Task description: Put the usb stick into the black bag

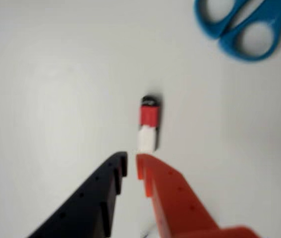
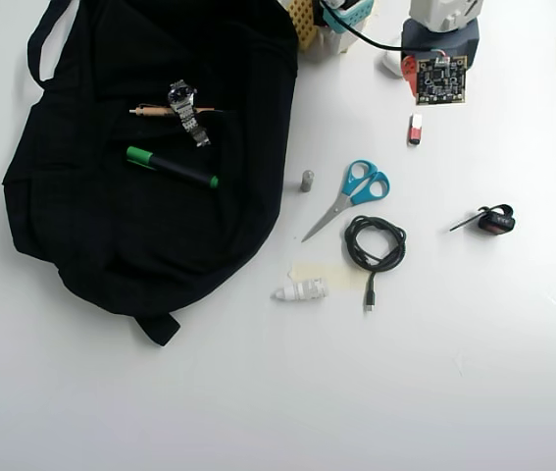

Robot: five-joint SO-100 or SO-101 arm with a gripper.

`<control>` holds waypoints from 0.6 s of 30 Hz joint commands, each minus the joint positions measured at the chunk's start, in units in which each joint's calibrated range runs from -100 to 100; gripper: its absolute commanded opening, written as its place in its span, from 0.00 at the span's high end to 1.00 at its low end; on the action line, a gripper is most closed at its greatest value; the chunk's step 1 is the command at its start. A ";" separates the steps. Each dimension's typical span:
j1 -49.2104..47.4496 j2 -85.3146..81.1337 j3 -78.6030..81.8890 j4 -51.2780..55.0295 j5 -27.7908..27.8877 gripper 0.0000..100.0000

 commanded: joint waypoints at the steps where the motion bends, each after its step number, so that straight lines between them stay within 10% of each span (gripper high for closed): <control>1: -2.33 1.24 -1.84 -0.27 -3.29 0.97; 18: -3.98 15.68 -5.89 -6.39 -3.97 0.83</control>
